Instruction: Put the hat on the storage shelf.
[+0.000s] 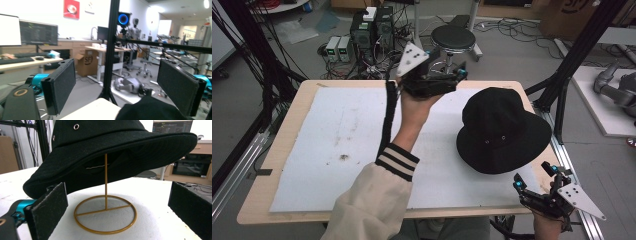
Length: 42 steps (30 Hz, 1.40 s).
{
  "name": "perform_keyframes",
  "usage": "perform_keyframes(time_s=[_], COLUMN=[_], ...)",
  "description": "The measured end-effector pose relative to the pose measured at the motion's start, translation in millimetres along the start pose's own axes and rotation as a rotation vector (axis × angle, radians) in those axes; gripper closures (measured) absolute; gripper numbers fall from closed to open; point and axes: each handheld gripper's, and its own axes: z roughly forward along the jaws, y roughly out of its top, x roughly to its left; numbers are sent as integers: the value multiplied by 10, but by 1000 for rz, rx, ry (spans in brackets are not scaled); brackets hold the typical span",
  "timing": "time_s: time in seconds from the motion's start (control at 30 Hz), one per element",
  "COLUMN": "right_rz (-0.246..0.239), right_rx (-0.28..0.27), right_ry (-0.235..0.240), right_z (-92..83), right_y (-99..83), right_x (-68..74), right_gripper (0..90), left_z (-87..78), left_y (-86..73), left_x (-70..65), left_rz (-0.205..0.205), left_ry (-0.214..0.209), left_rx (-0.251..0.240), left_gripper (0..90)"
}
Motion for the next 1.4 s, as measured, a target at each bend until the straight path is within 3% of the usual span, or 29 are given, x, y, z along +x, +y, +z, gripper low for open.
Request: perform_keyframes(time_s=[0.13, 0.33, 0.57, 0.77, 0.87, 1.1, 1.27, 1.4], right_rz=[0, 1, 1, 0, -4, 0, -3, 3], right_rx=[2, 4, 6, 10, 13, 16, 12, 12], right_ry=[0, -2, -9, -10, -8, -8, -4, 0], right_z=[1, 14, 19, 29, 46, 62, 80, 105], right_y=[3, 2, -4, -10, -19, -33, -39, -49], right_x=[0, -6, -43, -52, -49, -62, -68, -71], right_gripper=[20, 21, 21, 21, 21, 21, 21, 21], left_z=[-326, -816, -1391, -1850, -2090, -2605, -2895, -3074], left_y=[52, 97, 69, 13, -20, -112, -258, -417], left_x=[176, 423, 600, 750, 814, 927, 952, 991], left_rz=[37, 39, 63, 101, 139, 169, 179, 165], left_ry=[48, 123, 214, 304, 353, 437, 500, 518], left_rx=[-19, -53, -110, -120, -124, -111, -111, -98], left_gripper=[157, 157, 157, 157, 157, 157, 148, 132])
